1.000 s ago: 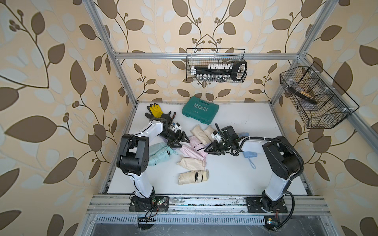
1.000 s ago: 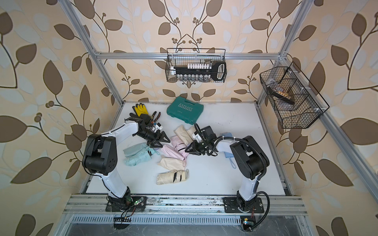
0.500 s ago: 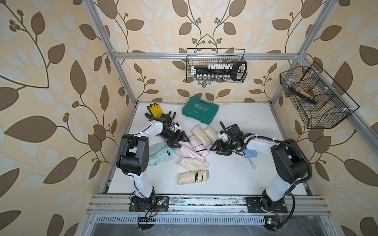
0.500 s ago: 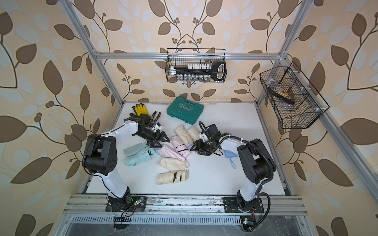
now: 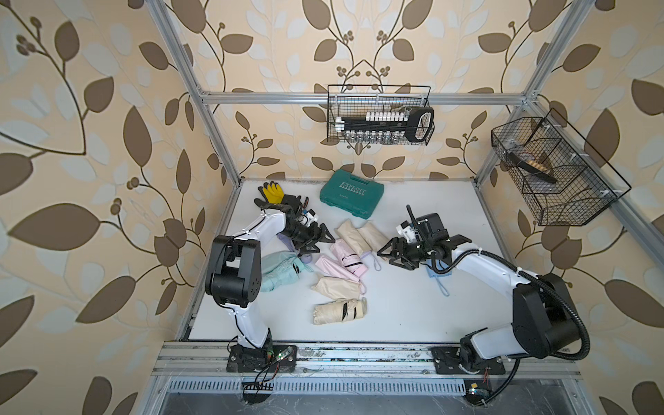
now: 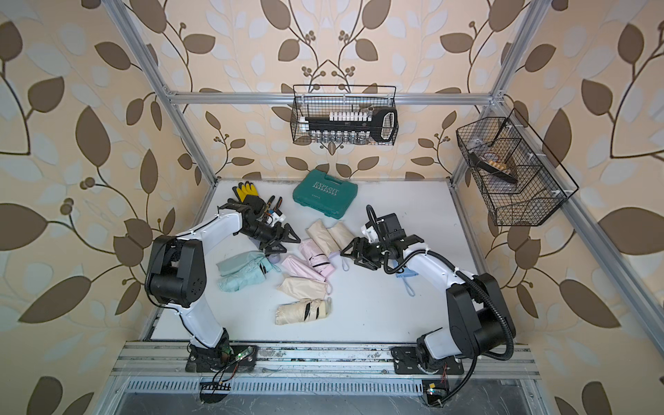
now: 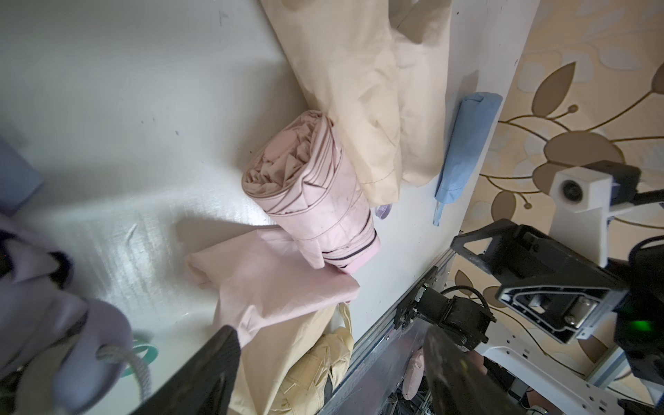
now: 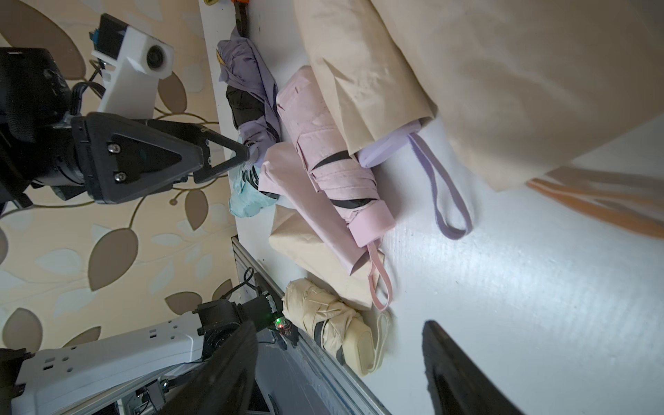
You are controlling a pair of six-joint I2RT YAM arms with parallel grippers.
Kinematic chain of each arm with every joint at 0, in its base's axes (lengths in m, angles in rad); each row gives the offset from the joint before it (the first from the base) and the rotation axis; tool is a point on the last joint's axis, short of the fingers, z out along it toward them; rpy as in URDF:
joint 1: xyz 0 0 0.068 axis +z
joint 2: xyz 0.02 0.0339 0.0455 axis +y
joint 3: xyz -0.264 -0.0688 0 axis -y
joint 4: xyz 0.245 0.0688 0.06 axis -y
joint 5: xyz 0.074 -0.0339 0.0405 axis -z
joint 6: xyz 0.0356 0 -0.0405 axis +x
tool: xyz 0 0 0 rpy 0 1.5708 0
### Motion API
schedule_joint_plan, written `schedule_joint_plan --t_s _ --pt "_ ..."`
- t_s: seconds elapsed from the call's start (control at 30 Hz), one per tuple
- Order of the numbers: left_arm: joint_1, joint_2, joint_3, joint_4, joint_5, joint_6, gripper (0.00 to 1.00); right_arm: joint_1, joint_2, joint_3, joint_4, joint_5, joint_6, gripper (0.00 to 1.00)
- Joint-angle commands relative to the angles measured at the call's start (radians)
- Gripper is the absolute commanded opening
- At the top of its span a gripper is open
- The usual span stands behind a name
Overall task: Take umbrellas out of sleeves
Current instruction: Take out the umbrella from the umbrella sleeve.
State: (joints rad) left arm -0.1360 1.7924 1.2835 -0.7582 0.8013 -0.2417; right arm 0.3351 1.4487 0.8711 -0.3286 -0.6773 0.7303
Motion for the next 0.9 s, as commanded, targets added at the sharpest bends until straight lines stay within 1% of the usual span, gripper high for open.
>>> schedule_joint_plan --t_s 0.0,0.07,0.2,0.3,0.43,0.5,0.7,0.87 --pt "0.01 0.009 0.027 0.017 0.059 -0.02 0.81 0.002 -0.038 -0.034 -0.008 -0.016 0.031 0.73" --pt "0.009 0.013 0.02 0.019 0.095 -0.015 0.82 0.002 -0.058 -0.049 -0.016 -0.008 0.025 0.72" --pt "0.007 -0.003 -0.006 0.032 0.123 0.0 0.83 0.002 -0.103 -0.09 -0.015 -0.001 0.016 0.72" --pt "0.007 -0.011 -0.018 0.048 0.121 -0.002 0.84 0.004 -0.139 -0.13 0.024 -0.004 0.034 0.72" --pt "0.006 0.015 0.01 0.054 0.113 -0.015 0.84 0.003 -0.16 -0.174 0.072 0.008 0.052 0.73" --pt "0.006 0.038 0.042 0.05 0.109 -0.023 0.84 0.003 -0.143 -0.178 0.091 -0.005 0.053 0.74" --pt "0.007 0.13 0.157 0.03 0.079 -0.027 0.84 0.001 -0.033 -0.124 0.127 -0.048 0.038 0.74" --pt "0.006 0.2 0.259 -0.017 0.055 -0.029 0.84 0.002 0.038 -0.124 0.246 -0.084 0.122 0.73"
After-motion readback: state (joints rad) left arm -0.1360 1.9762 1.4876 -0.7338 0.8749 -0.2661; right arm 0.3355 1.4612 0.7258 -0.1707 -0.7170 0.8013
